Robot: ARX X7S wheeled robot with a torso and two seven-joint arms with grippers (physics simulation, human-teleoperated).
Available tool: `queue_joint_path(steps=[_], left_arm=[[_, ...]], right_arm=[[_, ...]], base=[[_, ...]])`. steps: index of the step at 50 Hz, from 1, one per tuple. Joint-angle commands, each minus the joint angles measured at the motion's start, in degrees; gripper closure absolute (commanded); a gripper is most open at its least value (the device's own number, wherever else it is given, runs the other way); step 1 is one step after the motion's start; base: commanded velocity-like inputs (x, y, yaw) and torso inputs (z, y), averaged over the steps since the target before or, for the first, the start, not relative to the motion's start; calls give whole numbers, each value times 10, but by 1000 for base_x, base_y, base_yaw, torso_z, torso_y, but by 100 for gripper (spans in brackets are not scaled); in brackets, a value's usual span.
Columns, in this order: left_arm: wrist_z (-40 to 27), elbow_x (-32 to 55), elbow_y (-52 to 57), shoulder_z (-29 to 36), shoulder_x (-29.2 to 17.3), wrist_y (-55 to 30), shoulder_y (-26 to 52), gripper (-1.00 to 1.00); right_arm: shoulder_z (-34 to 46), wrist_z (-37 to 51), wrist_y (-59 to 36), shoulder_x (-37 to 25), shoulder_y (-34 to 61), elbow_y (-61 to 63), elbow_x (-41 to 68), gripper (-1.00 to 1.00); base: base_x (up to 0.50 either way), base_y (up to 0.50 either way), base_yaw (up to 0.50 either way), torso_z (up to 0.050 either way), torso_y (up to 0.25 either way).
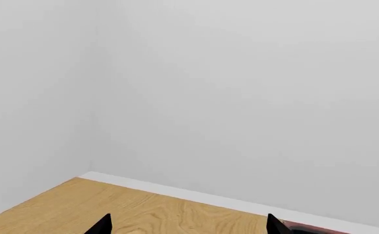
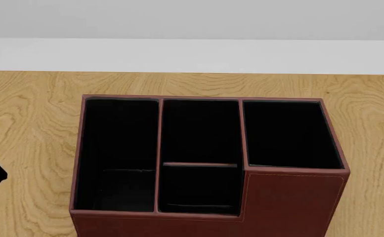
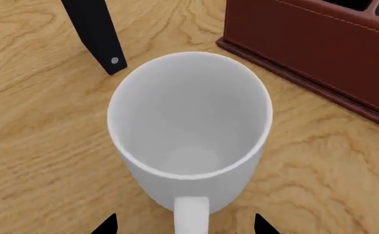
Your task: Pick up the white mug and place it to the right of the caddy.
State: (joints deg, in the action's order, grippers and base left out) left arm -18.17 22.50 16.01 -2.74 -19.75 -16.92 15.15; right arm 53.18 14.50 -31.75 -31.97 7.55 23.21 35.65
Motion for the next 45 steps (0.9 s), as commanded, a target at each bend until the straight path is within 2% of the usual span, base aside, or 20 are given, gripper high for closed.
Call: queue_joint_path(steps=[1,29,30,45], left_arm=[[-1,1,-2,1,-1,2,0,-100],[-3,3,-6,4,-4,6,1,-100],[-3,3,-6,4,-4,6,1,-100],[-5,4,-7,7,-5,8,2,-100]], right_arm=[[3,-5,3,3,2,-11,-2,-100],[6,-24,17,15,8,-54,-5,-100],[5,-21,16,15,8,-54,-5,100],[15,16,0,7,7,-16,-29,100]], base=[[0,0,0,0,0],[0,0,0,0,0],[0,0,0,0,0],[0,0,0,0,0]])
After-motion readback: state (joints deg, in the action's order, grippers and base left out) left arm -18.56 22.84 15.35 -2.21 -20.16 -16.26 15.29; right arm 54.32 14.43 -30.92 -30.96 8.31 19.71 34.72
